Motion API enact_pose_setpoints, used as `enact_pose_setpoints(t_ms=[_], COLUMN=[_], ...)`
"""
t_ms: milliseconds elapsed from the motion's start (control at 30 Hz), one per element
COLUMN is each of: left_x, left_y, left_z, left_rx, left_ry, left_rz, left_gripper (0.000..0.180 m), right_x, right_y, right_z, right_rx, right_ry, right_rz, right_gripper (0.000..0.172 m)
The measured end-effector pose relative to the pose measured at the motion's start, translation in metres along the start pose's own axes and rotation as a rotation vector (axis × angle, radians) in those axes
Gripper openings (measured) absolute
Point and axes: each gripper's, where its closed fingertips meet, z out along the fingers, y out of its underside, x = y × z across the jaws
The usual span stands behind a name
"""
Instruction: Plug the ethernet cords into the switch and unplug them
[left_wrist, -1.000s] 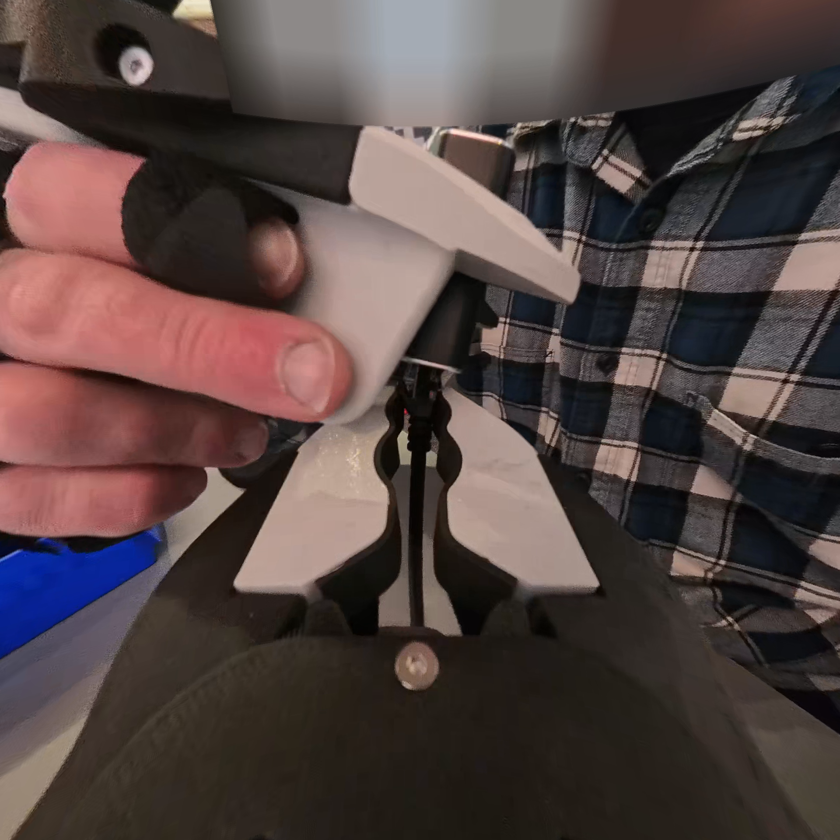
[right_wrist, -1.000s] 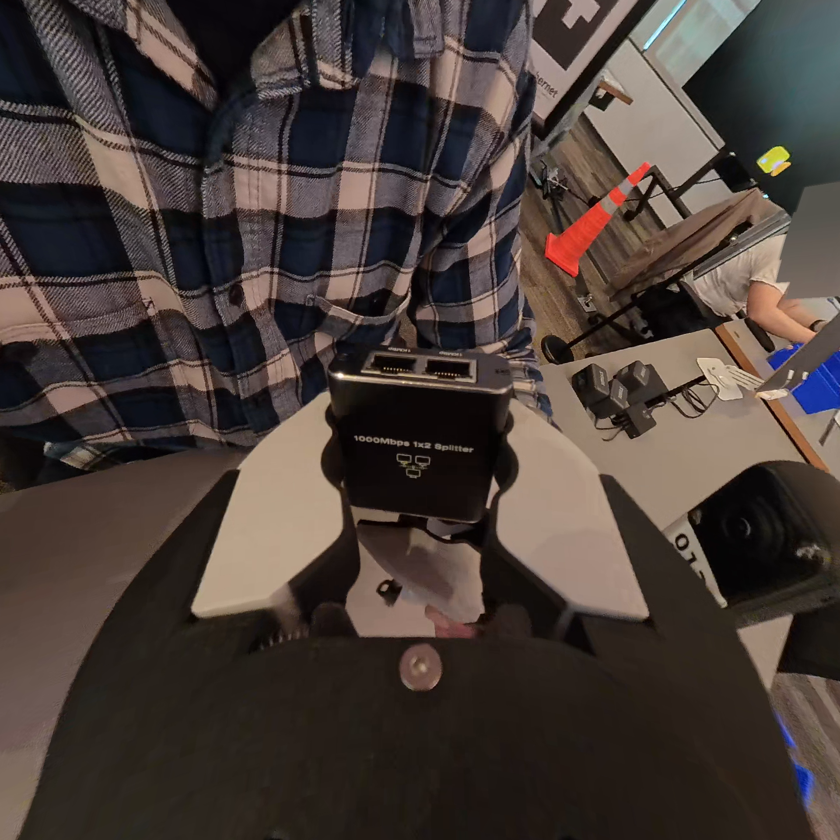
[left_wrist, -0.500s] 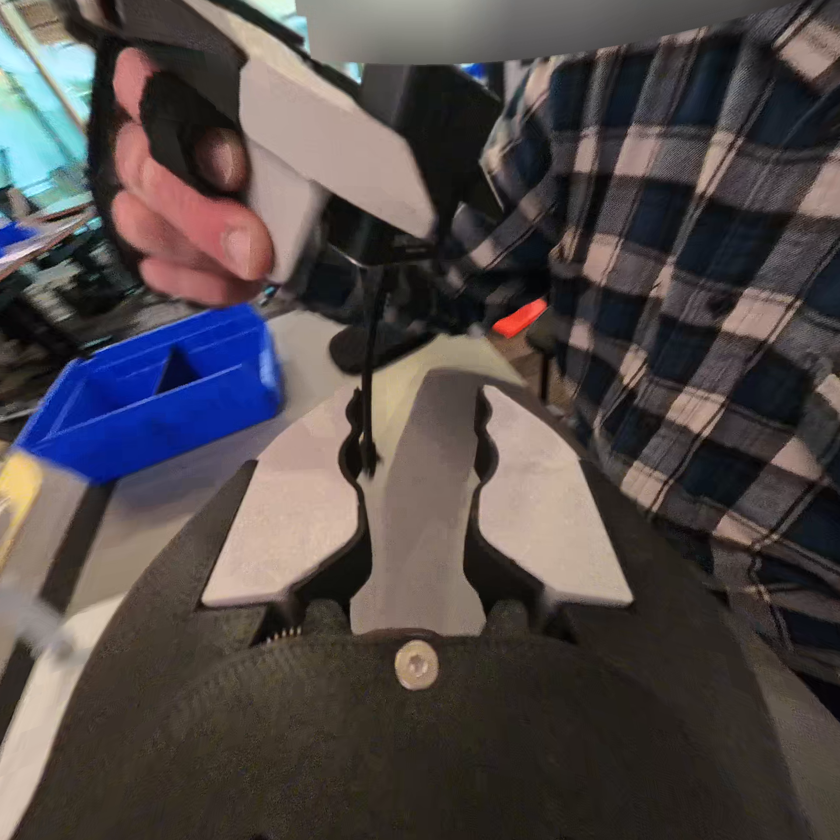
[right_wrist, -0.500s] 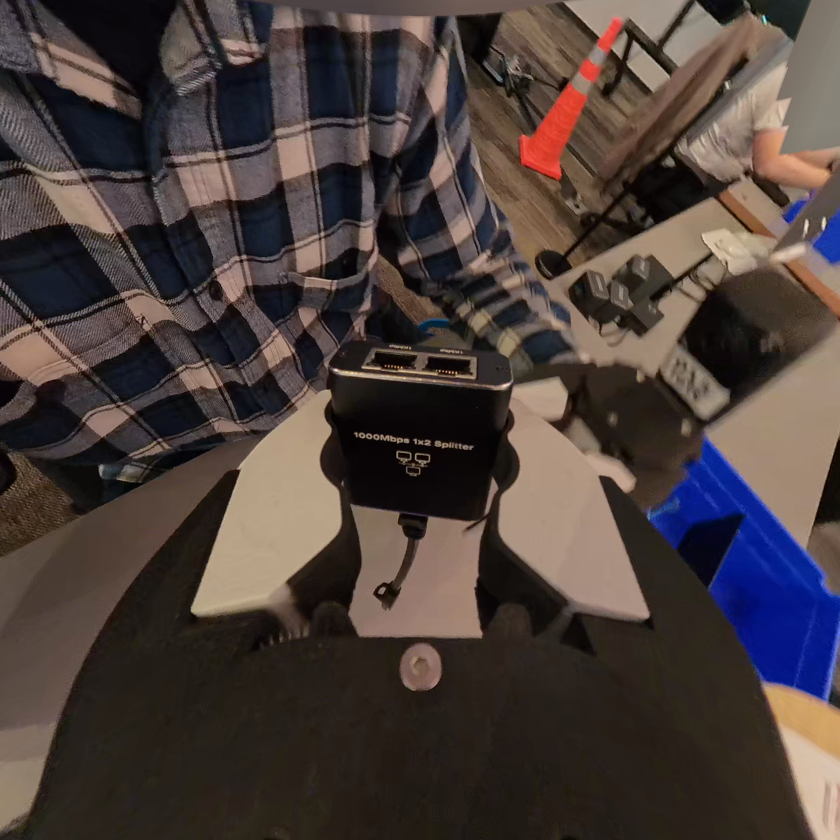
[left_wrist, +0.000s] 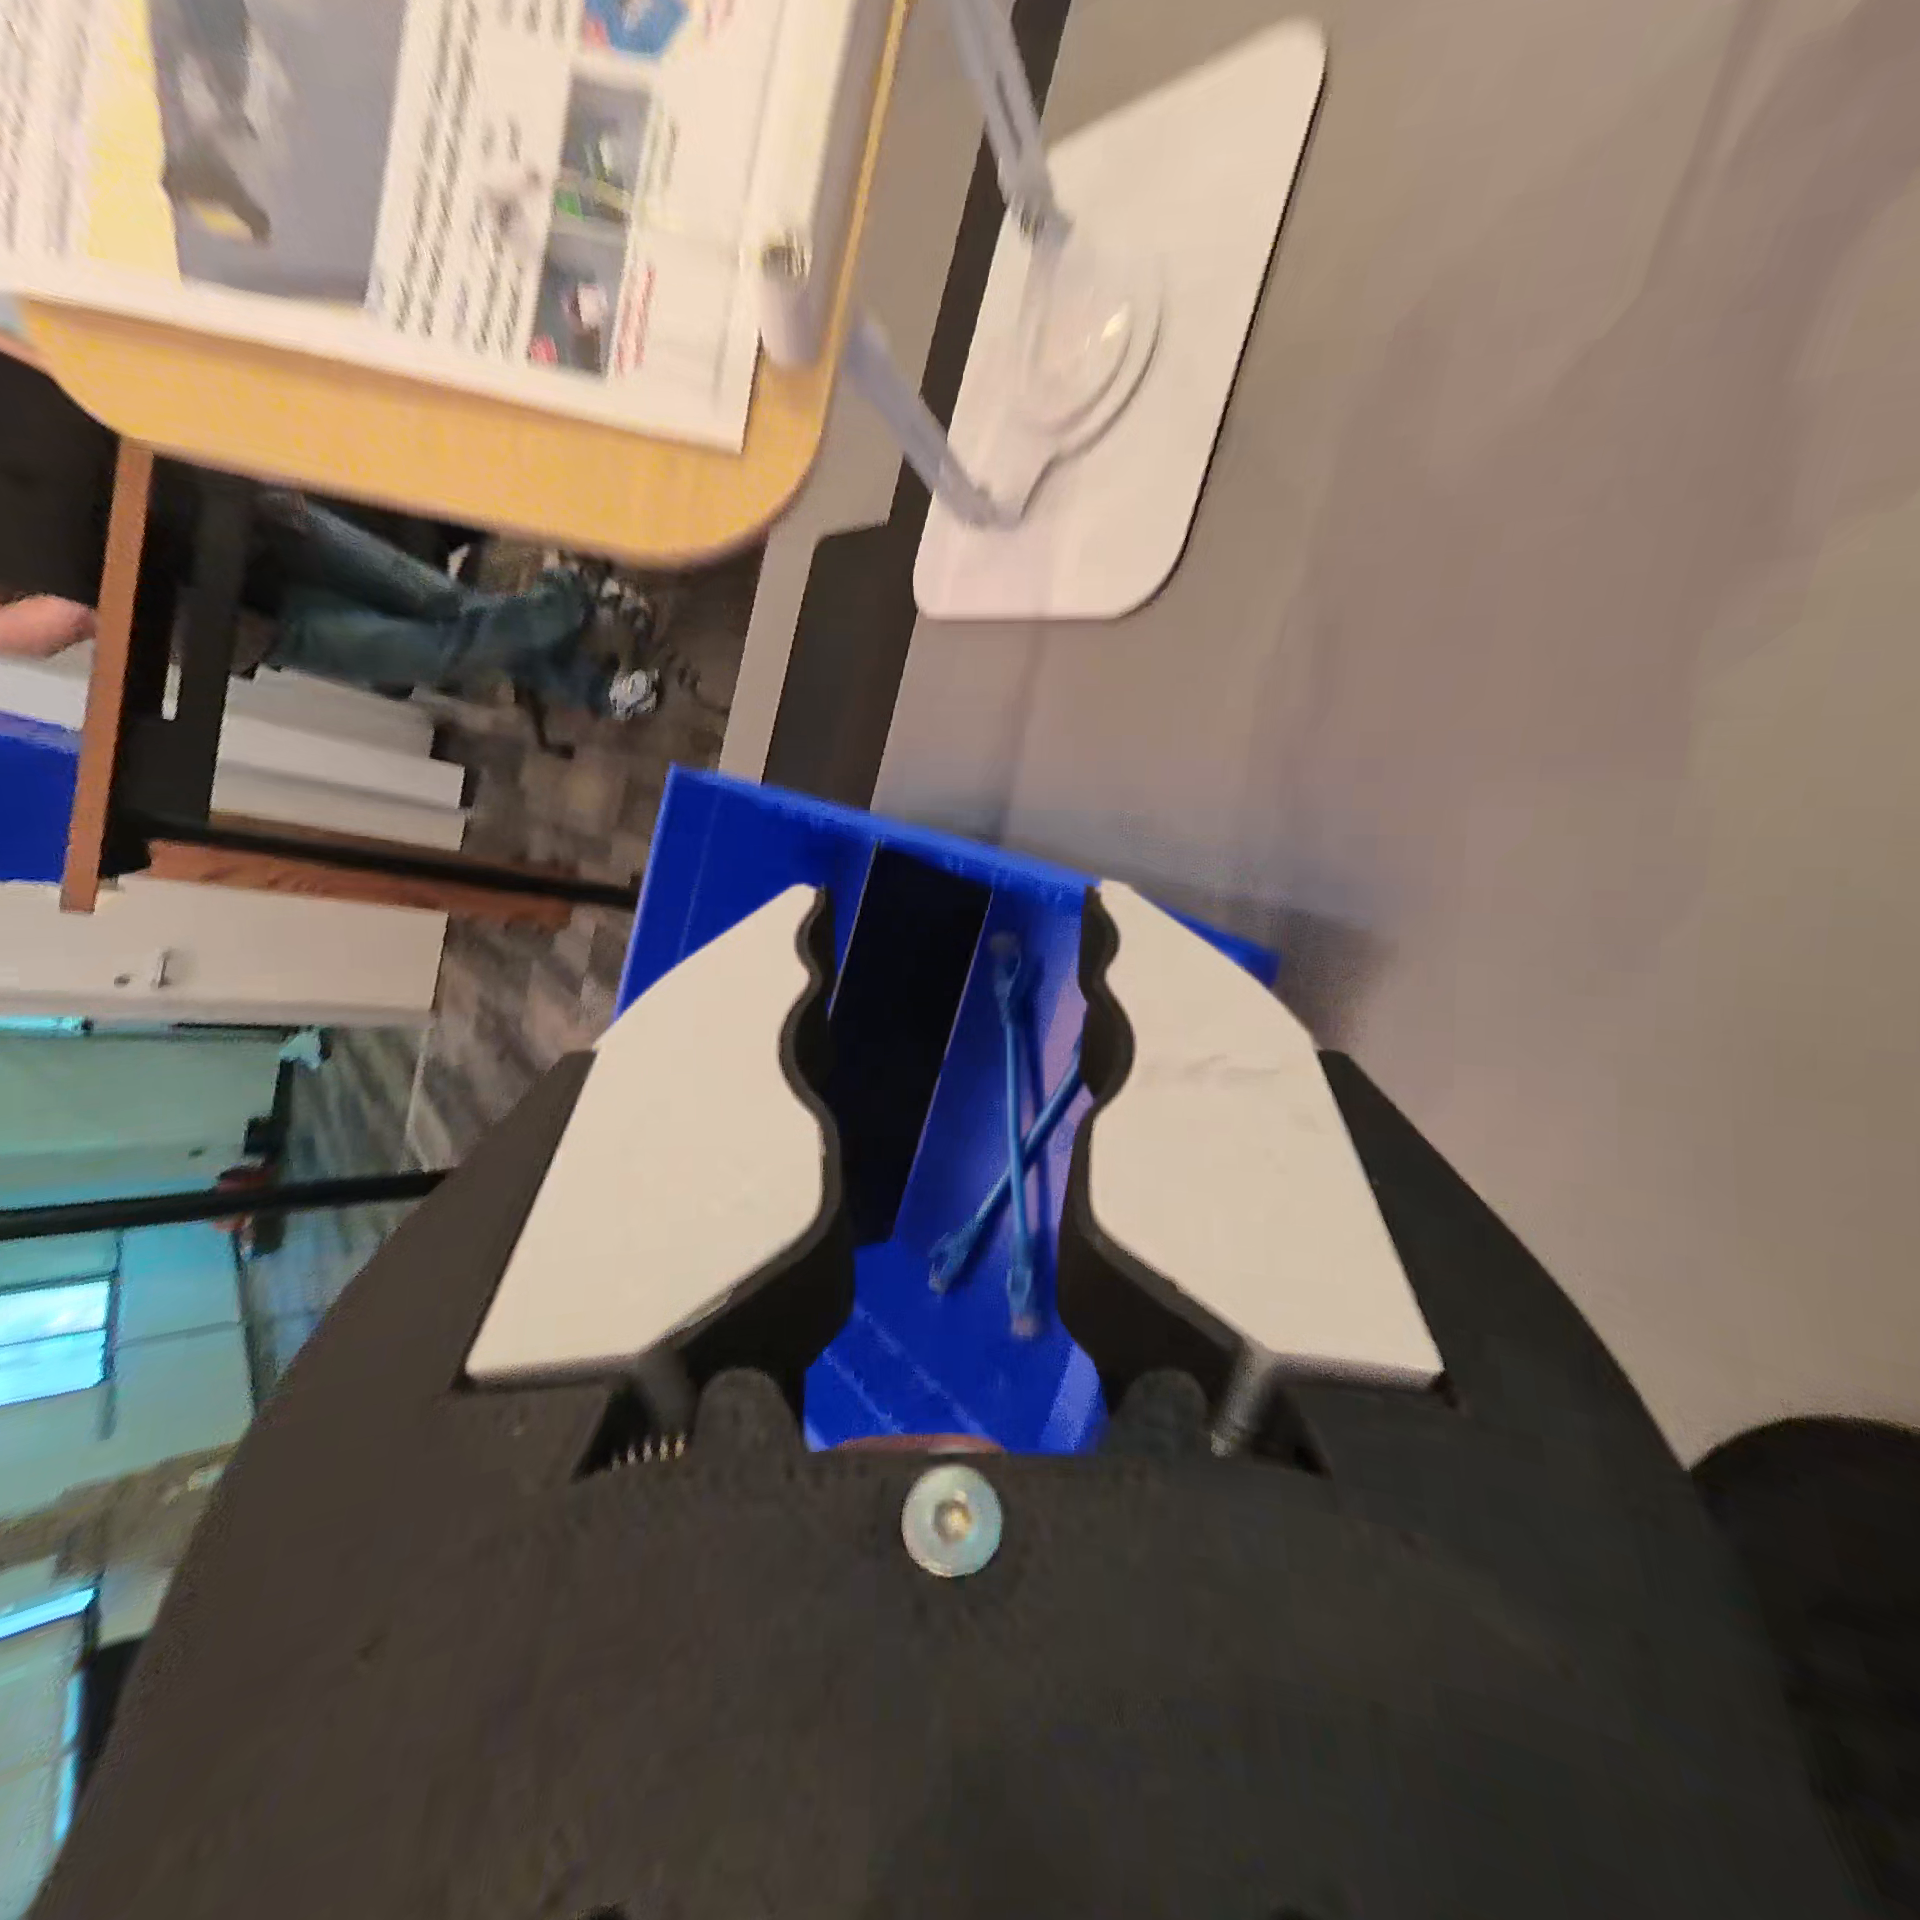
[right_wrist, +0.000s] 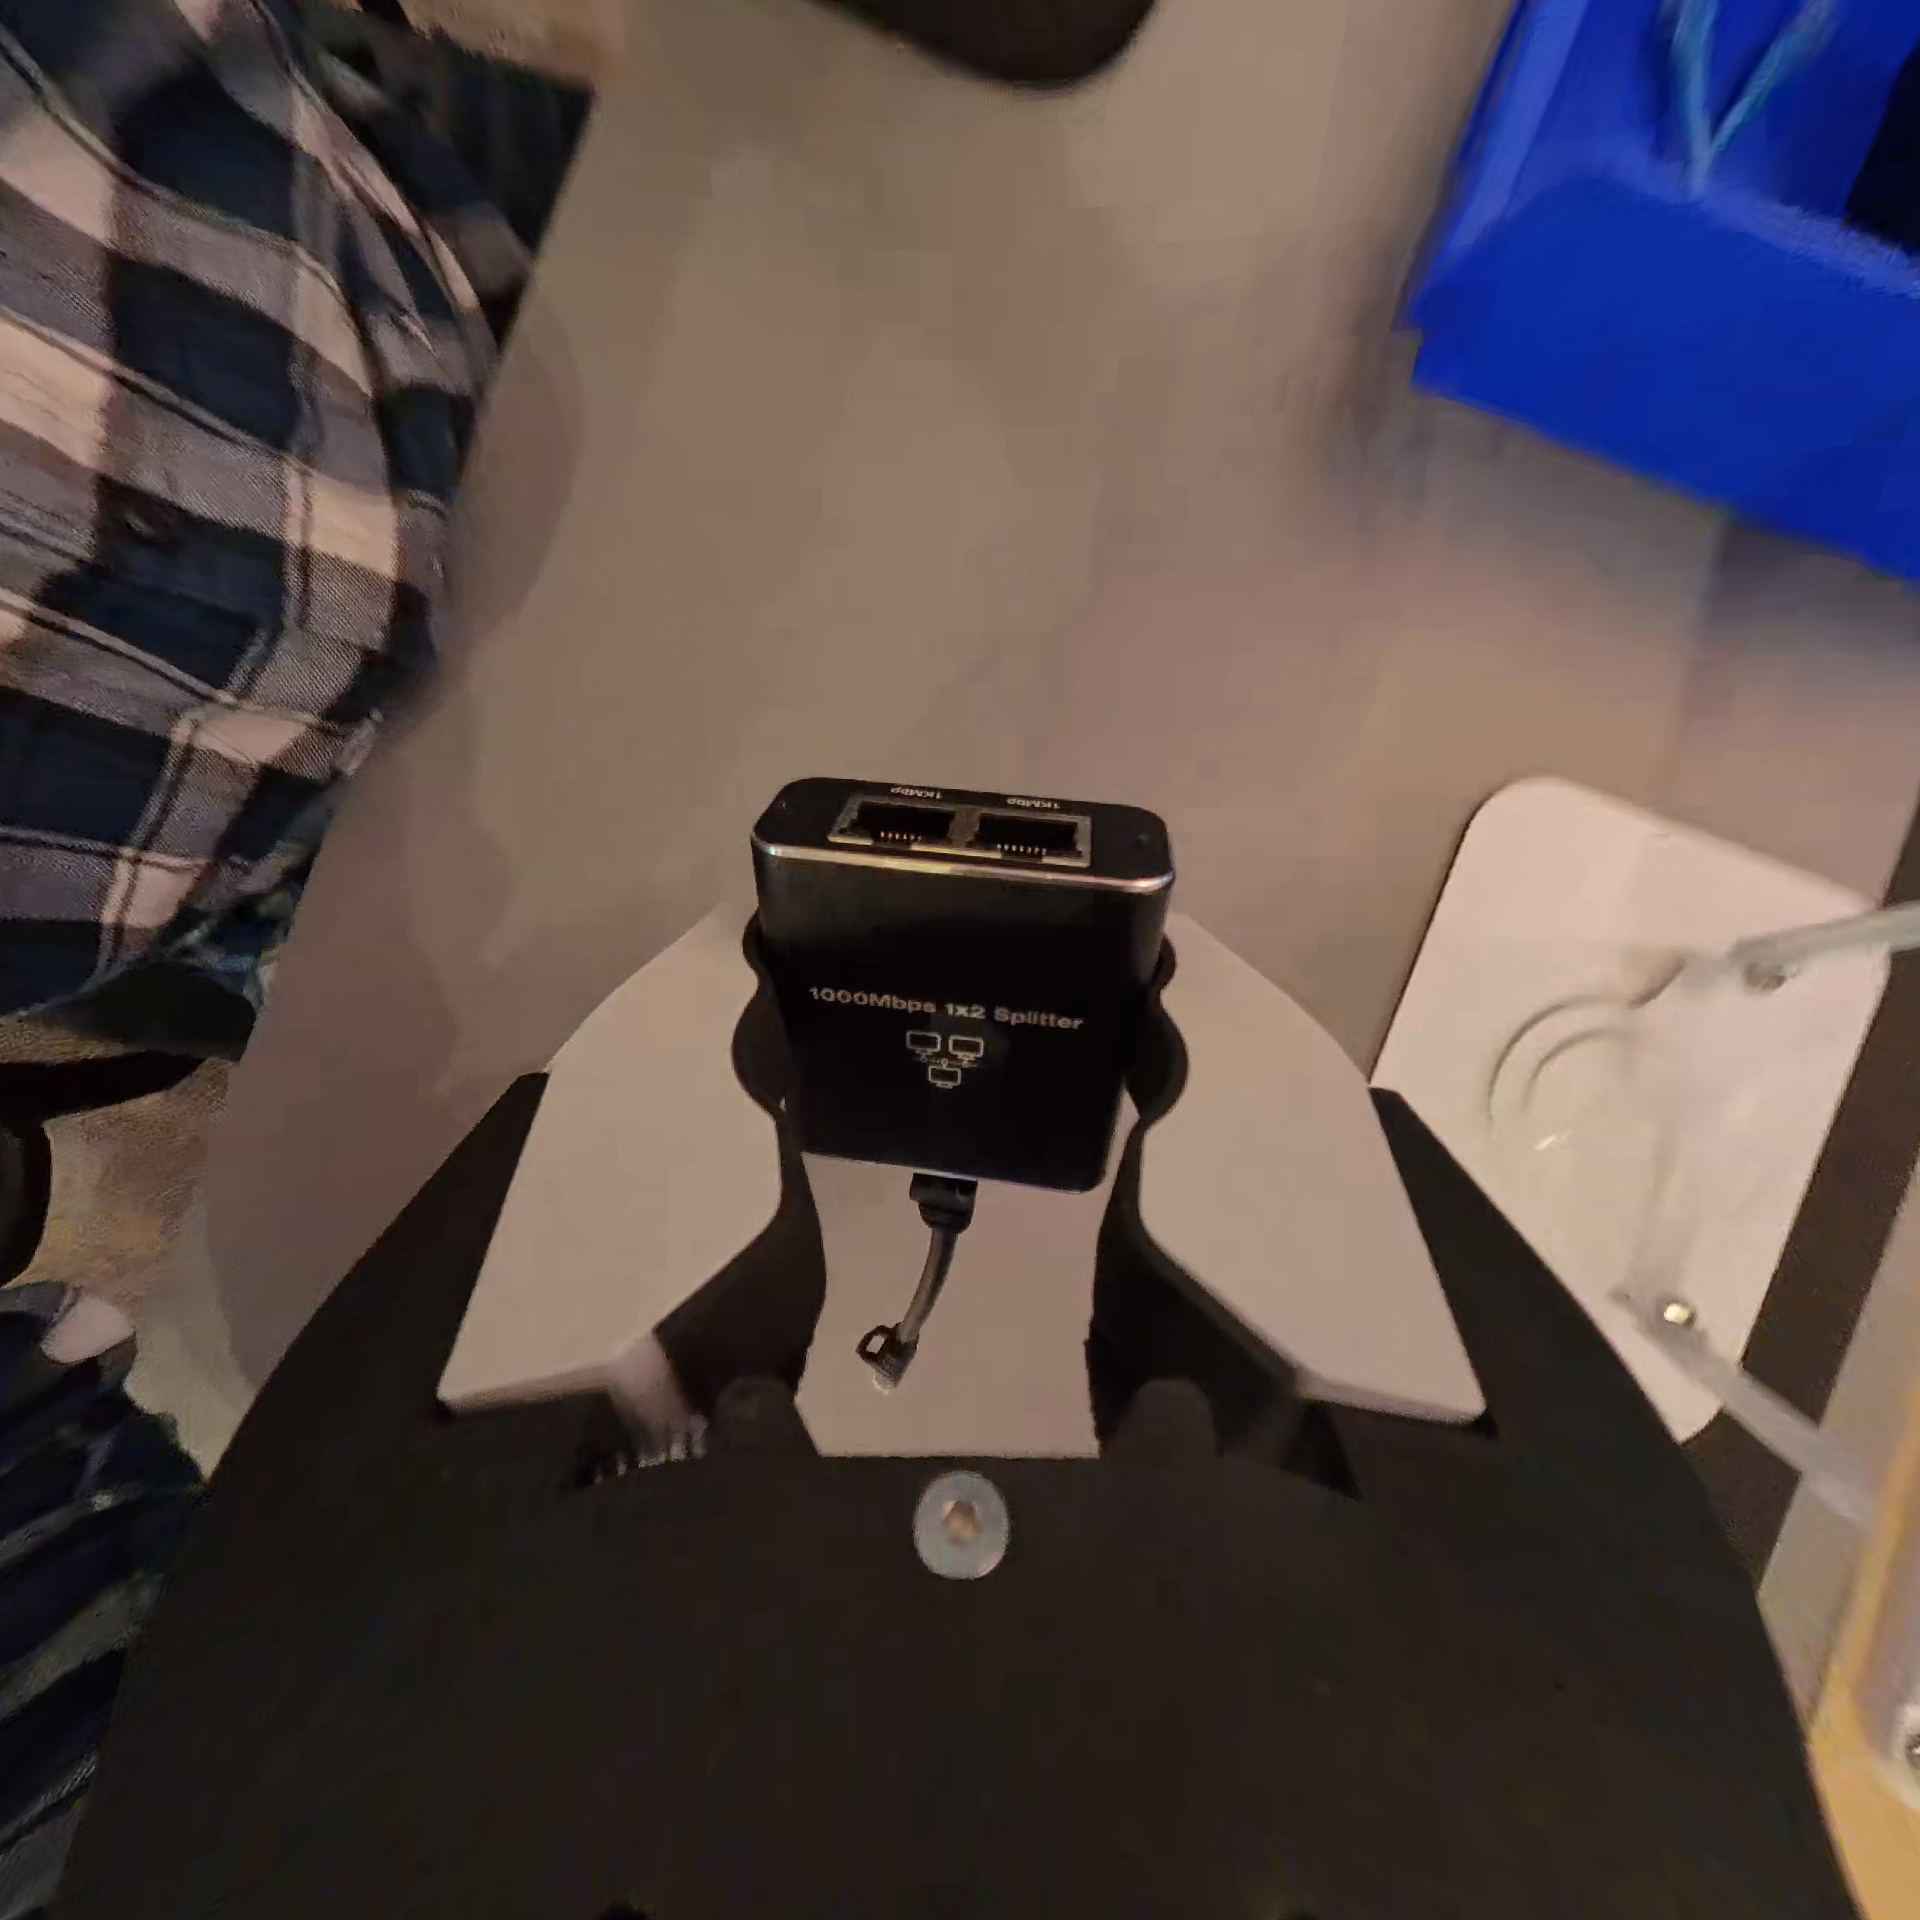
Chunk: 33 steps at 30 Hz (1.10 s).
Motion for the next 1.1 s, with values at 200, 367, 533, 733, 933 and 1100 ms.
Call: enact_pose_setpoints(t_ms=[200,367,533,733,933,1100], left_x=[-0.006,-0.013,-0.004,0.004,0.018,0.030], left_y=[0.050,0.078,0.099,0.105,0.113,0.108], left_z=[0.017,0.037,0.066,0.104,0.135,0.122], left_rx=[-0.114,-0.150,-0.192,-0.188,-0.216,-0.149], left_ry=[-0.023,-0.021,0.034,0.136,0.287,0.429], left_rz=[0.021,0.048,0.129,0.120,0.027,0.023], left_gripper=[0.043,0.040,0.037,0.027,0.024,0.020], right_x=[0.005,0.018,0.027,0.031,0.036,0.038], right_y=[0.021,0.021,0.017,0.017,0.014,0.017], right_z=[0.015,0.024,0.034,0.050,0.058,0.057], right_rx=[-0.105,-0.092,-0.068,-0.082,-0.047,-0.031], right_ry=[-0.044,-0.038,-0.036,-0.054,-0.068,-0.076], right_rz=[0.080,0.118,0.146,0.180,0.182,0.174], right_gripper=[0.065,0.065,0.065,0.065,0.065,0.065])
